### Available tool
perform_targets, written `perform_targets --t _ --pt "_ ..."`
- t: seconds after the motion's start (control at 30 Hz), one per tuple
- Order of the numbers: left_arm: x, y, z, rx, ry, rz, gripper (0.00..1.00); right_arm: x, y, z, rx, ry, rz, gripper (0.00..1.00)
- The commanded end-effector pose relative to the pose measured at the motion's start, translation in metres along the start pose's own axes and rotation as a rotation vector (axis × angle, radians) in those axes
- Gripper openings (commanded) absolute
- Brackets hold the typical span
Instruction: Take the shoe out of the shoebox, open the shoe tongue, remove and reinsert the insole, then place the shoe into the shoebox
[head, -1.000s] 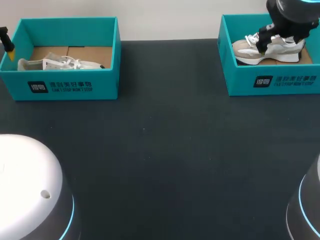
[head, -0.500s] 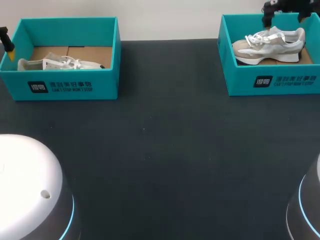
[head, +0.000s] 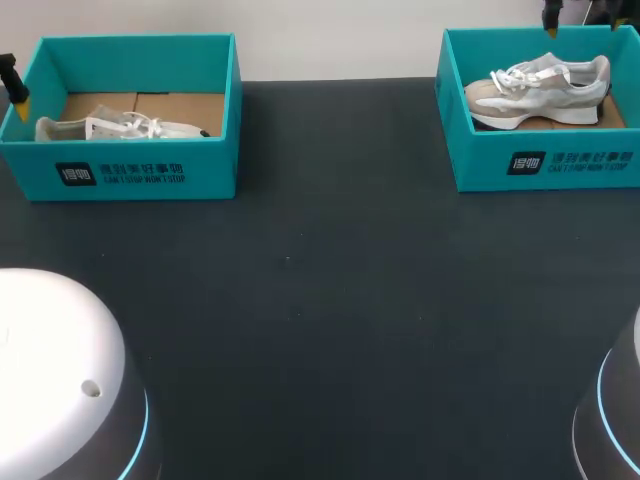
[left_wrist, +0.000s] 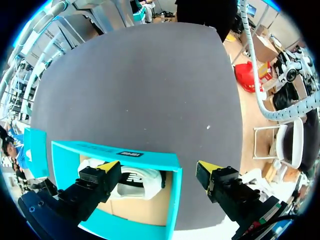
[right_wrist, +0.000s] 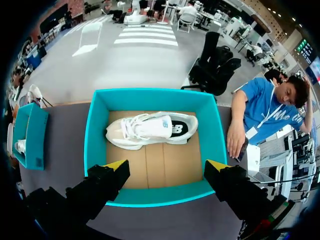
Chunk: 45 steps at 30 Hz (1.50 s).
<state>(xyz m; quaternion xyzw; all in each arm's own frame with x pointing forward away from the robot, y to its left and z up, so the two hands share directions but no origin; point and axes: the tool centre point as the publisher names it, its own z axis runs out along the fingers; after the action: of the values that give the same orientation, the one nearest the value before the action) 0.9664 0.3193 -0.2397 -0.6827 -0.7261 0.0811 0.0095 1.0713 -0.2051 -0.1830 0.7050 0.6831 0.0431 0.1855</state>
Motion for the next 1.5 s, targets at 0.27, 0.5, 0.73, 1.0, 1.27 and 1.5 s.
perform_targets --t 0.27,0.5,0.73,1.0,1.27,1.5 --pt "0.000 -0.001 0.000 -0.003 0.002 0.000 1.00 -0.004 0.017 0.017 0.093 0.028 -0.003 1.00" --pt "0.000 -0.001 0.000 -0.003 0.002 0.000 1.00 -0.008 0.018 0.022 0.085 0.026 0.048 1.00" --pt "0.000 -0.001 0.000 -0.003 0.002 0.000 1.00 -0.040 0.038 0.049 0.074 -0.019 0.216 1.00" --pt "0.000 -0.001 0.000 -0.003 0.002 0.000 1.00 -0.055 0.051 0.086 0.094 -0.031 0.215 1.00" --pt "0.000 -0.001 0.000 -0.003 0.002 0.000 1.00 -0.059 0.044 0.119 0.149 -0.035 0.195 1.00" --pt "0.000 -0.001 0.000 -0.003 0.002 0.000 1.00 -0.063 0.038 0.142 0.184 -0.022 0.175 0.80"
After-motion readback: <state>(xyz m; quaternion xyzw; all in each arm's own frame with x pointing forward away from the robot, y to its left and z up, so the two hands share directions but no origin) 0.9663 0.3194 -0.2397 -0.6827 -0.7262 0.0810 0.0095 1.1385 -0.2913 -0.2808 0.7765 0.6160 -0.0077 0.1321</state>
